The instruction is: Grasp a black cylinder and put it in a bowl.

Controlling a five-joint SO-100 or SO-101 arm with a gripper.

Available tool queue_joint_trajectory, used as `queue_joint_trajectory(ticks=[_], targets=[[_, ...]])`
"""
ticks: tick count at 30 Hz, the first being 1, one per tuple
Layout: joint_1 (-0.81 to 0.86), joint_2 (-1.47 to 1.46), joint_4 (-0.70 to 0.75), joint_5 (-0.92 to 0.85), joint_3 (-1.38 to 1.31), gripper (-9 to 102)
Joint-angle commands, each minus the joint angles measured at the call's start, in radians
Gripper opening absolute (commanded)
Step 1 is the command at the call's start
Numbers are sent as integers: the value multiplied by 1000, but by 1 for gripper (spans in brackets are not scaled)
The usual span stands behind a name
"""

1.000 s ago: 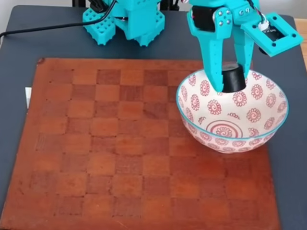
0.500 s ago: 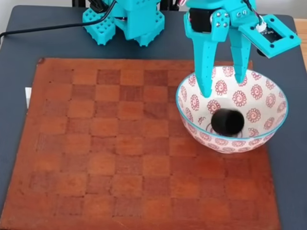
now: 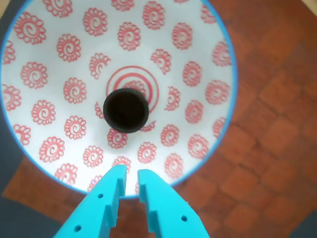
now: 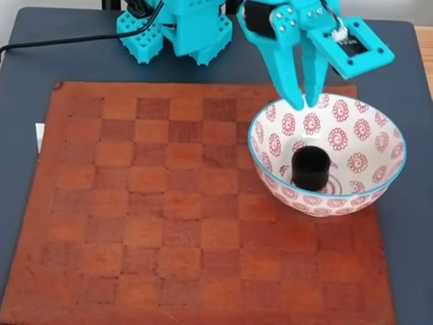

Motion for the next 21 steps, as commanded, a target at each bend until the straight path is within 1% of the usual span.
queue_joint_trajectory(ticks=[1, 8, 21], targets=[[49, 97, 55, -3, -5, 0], [181, 236, 160, -8, 20, 0], [408, 627, 129, 23, 373, 0]])
